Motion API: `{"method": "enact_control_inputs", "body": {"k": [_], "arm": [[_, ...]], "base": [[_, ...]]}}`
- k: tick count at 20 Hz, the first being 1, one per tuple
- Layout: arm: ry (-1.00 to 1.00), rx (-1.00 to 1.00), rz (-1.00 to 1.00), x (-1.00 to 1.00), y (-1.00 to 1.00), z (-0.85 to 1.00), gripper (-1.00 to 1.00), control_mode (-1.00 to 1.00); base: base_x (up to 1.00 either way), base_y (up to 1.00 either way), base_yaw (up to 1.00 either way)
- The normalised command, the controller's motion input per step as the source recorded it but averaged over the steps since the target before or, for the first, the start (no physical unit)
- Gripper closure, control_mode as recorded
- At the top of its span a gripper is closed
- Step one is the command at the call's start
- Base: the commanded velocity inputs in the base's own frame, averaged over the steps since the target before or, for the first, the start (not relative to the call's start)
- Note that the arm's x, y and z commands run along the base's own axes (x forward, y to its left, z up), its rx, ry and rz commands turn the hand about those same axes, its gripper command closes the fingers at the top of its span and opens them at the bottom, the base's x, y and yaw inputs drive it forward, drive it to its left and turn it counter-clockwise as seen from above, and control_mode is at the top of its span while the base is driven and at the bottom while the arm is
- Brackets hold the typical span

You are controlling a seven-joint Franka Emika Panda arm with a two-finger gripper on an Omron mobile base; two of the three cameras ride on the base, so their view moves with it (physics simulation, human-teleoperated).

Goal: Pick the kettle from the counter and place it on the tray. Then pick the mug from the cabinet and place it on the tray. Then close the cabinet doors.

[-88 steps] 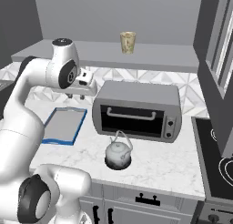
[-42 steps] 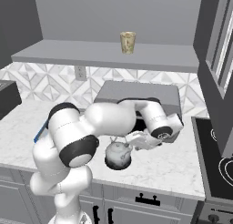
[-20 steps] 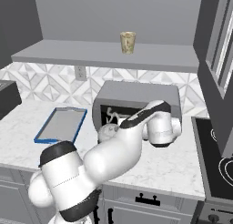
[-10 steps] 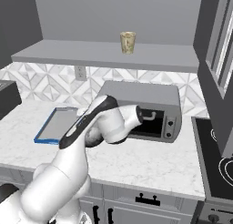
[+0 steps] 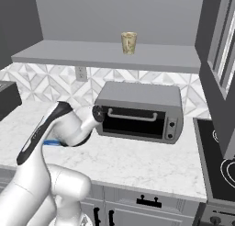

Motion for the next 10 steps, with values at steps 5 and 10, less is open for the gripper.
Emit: {"method": "enact_control_inputs", "body": {"k": [5, 10], "arm": [[0.00, 0.00, 0.00, 0.38, 1.00, 0.12, 1.00, -1.00], [0.00, 0.06, 0.00, 0.88, 0.92, 0.06, 1.00, -1.00]], "base": [[0.00, 0.00, 0.00], [0.00, 0.00, 0.00]]}}
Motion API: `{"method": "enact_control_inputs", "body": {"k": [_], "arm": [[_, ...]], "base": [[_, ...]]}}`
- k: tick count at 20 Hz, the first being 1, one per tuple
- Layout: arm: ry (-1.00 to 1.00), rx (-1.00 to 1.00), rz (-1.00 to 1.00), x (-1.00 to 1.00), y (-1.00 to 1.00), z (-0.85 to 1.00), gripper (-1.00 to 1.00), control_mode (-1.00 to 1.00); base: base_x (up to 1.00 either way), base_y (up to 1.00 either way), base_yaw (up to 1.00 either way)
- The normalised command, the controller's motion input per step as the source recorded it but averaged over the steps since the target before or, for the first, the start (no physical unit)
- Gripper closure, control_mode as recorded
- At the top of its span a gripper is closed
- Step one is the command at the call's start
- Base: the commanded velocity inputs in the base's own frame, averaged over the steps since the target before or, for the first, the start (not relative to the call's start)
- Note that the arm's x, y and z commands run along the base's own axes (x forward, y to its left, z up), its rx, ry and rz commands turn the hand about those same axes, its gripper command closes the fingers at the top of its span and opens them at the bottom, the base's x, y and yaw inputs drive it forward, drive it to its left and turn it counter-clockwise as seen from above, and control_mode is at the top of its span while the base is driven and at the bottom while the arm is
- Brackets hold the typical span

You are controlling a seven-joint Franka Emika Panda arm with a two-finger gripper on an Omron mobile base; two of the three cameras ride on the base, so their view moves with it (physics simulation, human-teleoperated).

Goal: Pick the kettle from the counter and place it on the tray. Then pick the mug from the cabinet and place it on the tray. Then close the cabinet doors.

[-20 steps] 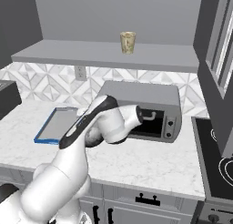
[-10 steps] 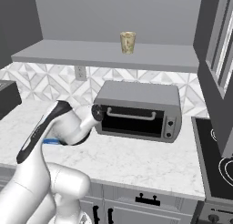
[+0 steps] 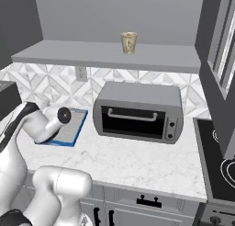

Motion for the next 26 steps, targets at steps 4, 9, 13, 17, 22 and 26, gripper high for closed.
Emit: {"method": "enact_control_inputs", "body": {"k": [4, 9, 13, 17, 22, 26], "arm": [[0.00, 0.11, 0.00, 1.00, 0.42, 0.00, 1.00, -1.00], [0.12, 0.08, 0.02, 1.00, 0.00, 0.00, 1.00, -1.00], [0.20, 0.01, 0.07, 1.00, -0.09, 0.00, 1.00, -1.00], [0.27, 0.00, 0.05, 0.75, -0.21, -0.01, 1.00, -1.00], [-0.02, 0.00, 0.01, 0.22, -0.11, -0.41, 1.00, -1.00], [-0.21, 0.04, 0.04, 0.02, 0.00, -0.61, 1.00, -1.00]], "base": [[0.00, 0.00, 0.00], [0.00, 0.00, 0.00], [0.00, 0.00, 0.00], [0.00, 0.00, 0.00], [0.00, 0.00, 0.00], [0.00, 0.00, 0.00]]}}
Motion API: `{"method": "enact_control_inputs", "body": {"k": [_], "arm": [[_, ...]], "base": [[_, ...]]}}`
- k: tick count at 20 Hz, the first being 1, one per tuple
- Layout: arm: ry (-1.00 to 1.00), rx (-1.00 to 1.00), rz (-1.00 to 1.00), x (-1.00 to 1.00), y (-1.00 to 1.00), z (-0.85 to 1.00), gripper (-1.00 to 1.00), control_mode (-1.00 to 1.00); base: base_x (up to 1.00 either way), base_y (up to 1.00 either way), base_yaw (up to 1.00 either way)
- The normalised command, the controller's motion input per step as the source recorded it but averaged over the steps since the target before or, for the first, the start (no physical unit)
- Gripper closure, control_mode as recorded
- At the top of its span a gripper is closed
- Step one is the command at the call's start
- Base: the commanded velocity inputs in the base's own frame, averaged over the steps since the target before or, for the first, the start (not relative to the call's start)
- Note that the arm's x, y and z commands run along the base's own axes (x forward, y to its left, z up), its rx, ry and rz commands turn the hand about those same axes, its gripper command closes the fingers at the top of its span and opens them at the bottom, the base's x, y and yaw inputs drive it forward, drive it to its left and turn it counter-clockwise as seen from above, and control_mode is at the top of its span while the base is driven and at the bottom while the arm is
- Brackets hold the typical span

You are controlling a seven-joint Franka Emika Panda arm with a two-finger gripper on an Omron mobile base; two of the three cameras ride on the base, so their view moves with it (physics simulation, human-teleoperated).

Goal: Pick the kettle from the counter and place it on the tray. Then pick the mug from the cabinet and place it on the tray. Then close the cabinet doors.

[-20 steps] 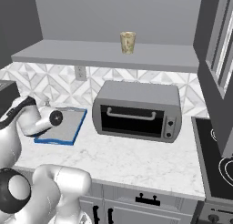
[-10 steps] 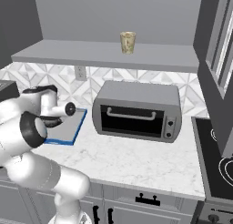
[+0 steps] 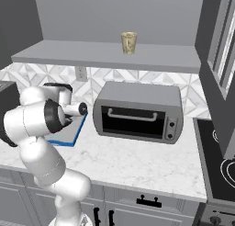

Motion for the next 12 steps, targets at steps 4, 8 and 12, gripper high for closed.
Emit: {"method": "enact_control_inputs", "body": {"k": [4, 8, 12], "arm": [[-0.18, 0.11, 0.02, 0.02, 0.01, -0.43, 1.00, -1.00], [-0.15, 0.08, 0.00, 0.01, 0.09, -0.31, 1.00, -1.00], [-0.19, 0.03, 0.00, 0.00, 0.29, -0.30, 1.00, -1.00]], "base": [[0.00, 0.00, 0.00], [0.00, 0.00, 0.00], [0.00, 0.00, 0.00]]}}
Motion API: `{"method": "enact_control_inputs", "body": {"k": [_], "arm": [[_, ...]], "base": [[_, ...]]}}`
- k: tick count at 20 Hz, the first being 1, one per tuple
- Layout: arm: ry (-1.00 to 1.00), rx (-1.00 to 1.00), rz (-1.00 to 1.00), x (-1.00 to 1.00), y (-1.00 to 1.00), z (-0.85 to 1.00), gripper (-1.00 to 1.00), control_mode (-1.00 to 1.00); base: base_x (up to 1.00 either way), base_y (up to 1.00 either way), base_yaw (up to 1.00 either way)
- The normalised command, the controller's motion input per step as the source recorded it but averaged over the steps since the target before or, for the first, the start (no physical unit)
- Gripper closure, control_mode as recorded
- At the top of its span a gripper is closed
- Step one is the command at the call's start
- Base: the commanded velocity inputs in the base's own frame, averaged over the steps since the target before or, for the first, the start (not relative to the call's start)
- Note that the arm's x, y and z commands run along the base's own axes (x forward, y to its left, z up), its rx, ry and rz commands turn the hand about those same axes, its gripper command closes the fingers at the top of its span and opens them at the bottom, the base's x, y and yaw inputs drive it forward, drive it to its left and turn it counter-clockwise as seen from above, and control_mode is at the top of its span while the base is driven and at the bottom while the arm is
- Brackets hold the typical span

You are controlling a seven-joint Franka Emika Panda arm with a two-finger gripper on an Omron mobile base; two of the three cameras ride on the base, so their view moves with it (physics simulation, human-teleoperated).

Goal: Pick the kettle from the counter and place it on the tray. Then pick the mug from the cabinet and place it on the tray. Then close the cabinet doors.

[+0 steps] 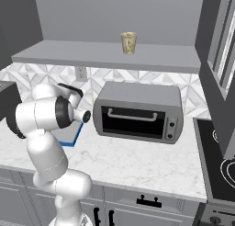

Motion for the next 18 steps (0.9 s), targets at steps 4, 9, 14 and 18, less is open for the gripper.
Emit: {"method": "enact_control_inputs", "body": {"k": [4, 9, 14, 18], "arm": [[-0.20, 0.00, -0.04, 0.00, 0.46, -0.28, -1.00, -1.00], [-0.07, 0.00, -0.21, -0.10, 0.06, -0.11, -1.00, -1.00], [0.01, 0.00, -0.25, -0.02, 0.00, 0.00, -1.00, -1.00], [0.27, -0.09, -0.18, 0.00, -0.01, 0.21, -1.00, -1.00]], "base": [[0.00, 0.00, 0.00], [0.00, 0.00, 0.00], [0.00, 0.00, 0.00], [0.00, 0.00, 0.00]]}}
